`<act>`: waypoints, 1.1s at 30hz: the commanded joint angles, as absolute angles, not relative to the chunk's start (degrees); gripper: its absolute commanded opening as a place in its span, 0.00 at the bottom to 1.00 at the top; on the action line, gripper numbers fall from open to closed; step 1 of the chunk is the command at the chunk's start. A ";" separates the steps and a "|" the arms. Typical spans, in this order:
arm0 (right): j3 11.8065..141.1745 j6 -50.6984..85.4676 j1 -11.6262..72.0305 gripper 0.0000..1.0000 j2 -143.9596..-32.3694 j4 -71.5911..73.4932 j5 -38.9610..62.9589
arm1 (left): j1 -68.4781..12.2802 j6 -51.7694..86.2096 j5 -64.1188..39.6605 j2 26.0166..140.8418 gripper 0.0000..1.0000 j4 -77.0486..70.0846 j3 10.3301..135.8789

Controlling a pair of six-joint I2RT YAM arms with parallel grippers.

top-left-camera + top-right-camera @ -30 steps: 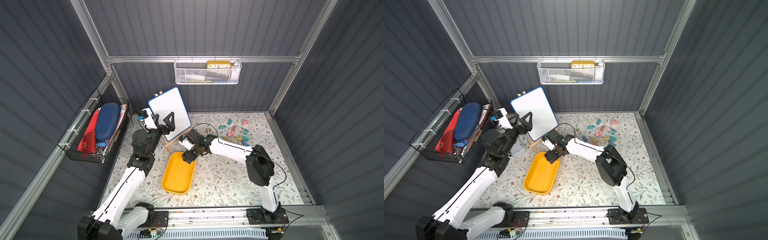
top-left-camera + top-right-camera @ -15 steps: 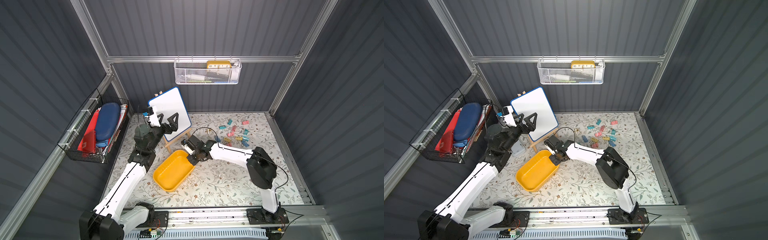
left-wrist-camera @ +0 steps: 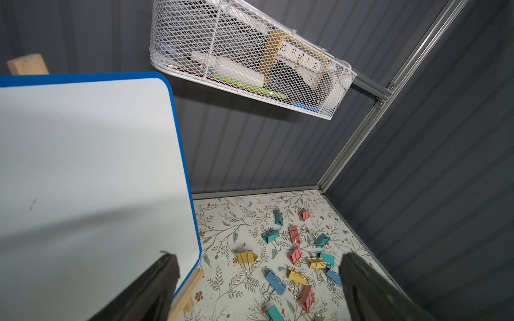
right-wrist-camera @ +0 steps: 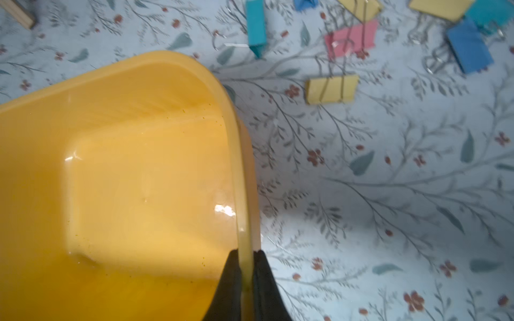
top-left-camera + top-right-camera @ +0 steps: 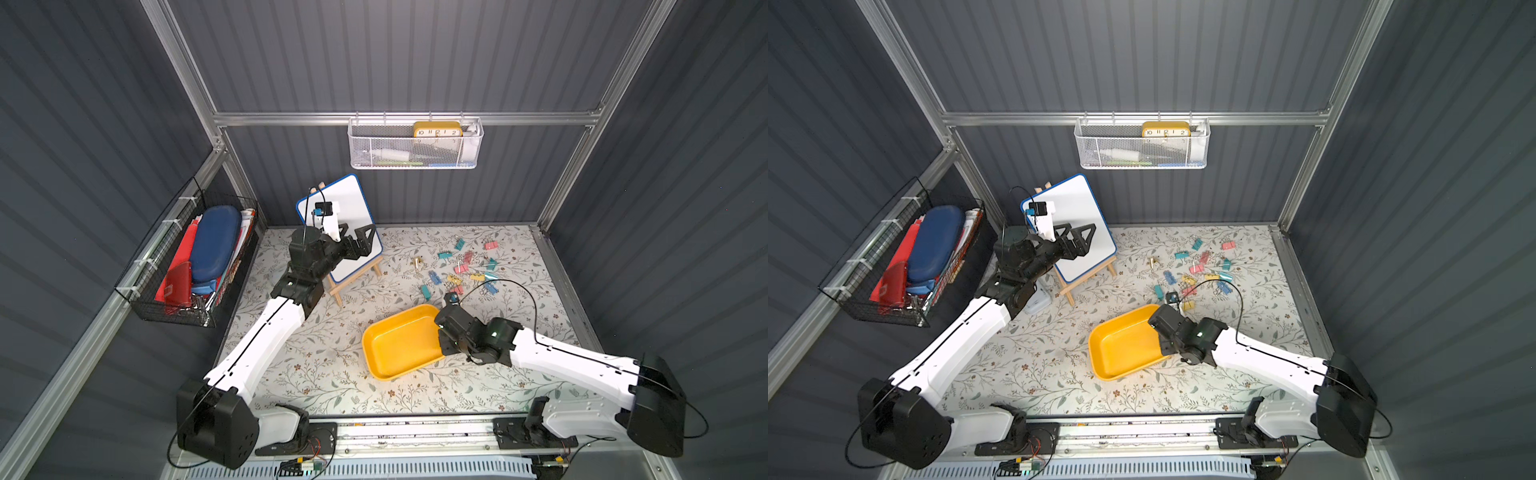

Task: Put the binder clips in the storage box
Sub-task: Move the storage box to the center of the board, then pick up the binder clip at the center of the board.

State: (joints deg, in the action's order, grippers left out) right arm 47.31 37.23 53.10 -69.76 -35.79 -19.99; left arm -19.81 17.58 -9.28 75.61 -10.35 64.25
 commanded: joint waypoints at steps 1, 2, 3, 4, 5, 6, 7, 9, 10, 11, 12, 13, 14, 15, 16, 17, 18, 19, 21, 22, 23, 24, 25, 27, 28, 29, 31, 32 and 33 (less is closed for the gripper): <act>43.60 48.16 53.79 0.00 -64.97 -43.19 -23.46 | -20.80 17.25 -8.14 77.35 0.95 -10.75 66.43; 42.58 48.93 53.87 0.00 -63.87 -44.02 -23.29 | -21.04 17.45 -8.00 77.70 0.95 -11.12 66.52; 41.72 49.90 53.92 0.00 -62.88 -44.81 -23.27 | -21.18 17.67 -7.67 78.10 0.95 -11.38 66.53; 41.14 50.77 53.95 0.02 -62.23 -45.53 -23.25 | -21.26 17.67 -7.56 78.41 0.95 -11.45 66.62; 40.89 51.26 53.96 0.08 -61.45 -46.36 -23.50 | -21.26 17.67 -7.48 78.75 0.95 -11.38 66.75; 40.95 51.34 53.96 0.14 -60.86 -46.83 -24.09 | -21.25 17.35 -7.43 79.01 0.95 -11.41 66.67; 41.64 50.88 53.92 0.22 -60.29 -47.28 -25.41 | -21.27 16.95 -7.32 79.31 0.96 -11.36 66.54; 44.14 47.42 53.88 0.34 -59.55 -46.69 -28.92 | -21.20 15.65 -6.71 80.03 0.97 -9.82 67.28; 46.07 45.04 53.44 0.39 -59.63 -46.14 -30.19 | -21.23 14.97 -6.45 80.46 0.97 -8.13 68.47; 48.62 41.27 52.17 0.42 -60.38 -44.64 -29.88 | -21.26 13.89 -6.20 81.07 0.97 -5.54 70.44; 51.72 37.46 50.07 0.43 -61.94 -42.88 -27.45 | -21.27 12.67 -6.15 81.66 0.98 -3.04 72.57; 54.51 35.24 47.73 0.43 -63.98 -41.80 -24.44 | -21.27 11.40 -6.07 82.40 0.98 -0.59 74.77; 58.07 33.13 45.14 0.43 -67.21 -40.42 -20.52 | -21.22 10.07 -5.61 83.45 0.99 2.78 77.70; 61.43 31.25 42.91 0.43 -71.63 -39.25 -16.71 | -21.23 8.78 -4.76 84.68 0.99 5.65 80.21; 64.47 29.89 41.43 0.44 -75.41 -38.28 -14.13 | -21.25 7.35 -4.36 85.59 0.99 7.37 83.39; 68.54 28.73 40.12 0.43 -80.15 -38.06 -11.50 | -21.24 6.14 -4.36 86.70 0.99 8.05 85.22; 73.14 28.27 39.36 0.43 -84.77 -38.54 -9.89 | -21.25 5.64 -4.35 87.45 0.99 8.45 86.17; 76.73 27.80 38.88 0.43 -89.04 -39.41 -9.33 | -21.25 4.81 -3.75 87.74 0.99 9.08 86.33; 84.06 27.35 38.35 0.42 -97.84 -40.30 -9.75 | -21.18 3.30 -1.38 87.10 0.99 6.38 83.37; 86.26 27.04 38.19 0.42 -100.95 -40.04 -9.88 | -21.02 2.91 -0.44 86.75 0.99 5.06 82.04; 88.57 26.40 38.14 0.42 -104.10 -39.75 -10.30 | -20.71 2.80 0.04 86.21 0.99 3.41 79.47; 90.47 26.13 38.14 0.42 -107.08 -39.41 -10.94 | -20.42 3.06 0.19 85.83 0.99 1.77 77.79; 91.67 25.99 38.10 0.42 -109.35 -39.26 -11.50 | -20.14 3.51 0.18 85.62 0.99 0.66 76.67; 93.96 25.34 38.06 0.43 -113.62 -39.21 -12.24 | -19.69 4.60 -0.04 85.30 0.99 -1.58 74.40; 94.53 25.00 38.05 0.43 -115.24 -39.00 -12.43 | -19.53 4.84 -0.01 85.26 0.99 -2.48 73.41; 95.10 24.82 38.05 0.43 -116.71 -38.96 -12.45 | -19.43 5.13 -0.05 85.28 0.99 -3.52 72.44; 95.86 24.41 38.06 0.42 -119.15 -38.83 -12.74 | -19.23 5.29 0.00 85.37 0.99 -4.49 71.05; 96.06 24.14 38.00 0.41 -119.99 -38.43 -13.24 | -19.16 5.36 0.16 85.62 0.99 -5.00 70.53; 95.99 23.52 37.92 0.38 -120.67 -37.96 -13.90 | -19.16 5.61 0.03 85.71 0.99 -5.16 70.47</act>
State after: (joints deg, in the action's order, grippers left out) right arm 94.00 25.23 38.24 -119.83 -37.47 -12.19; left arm -19.40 5.50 -0.30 86.13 -0.75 70.96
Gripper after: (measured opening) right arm 0.388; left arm 0.994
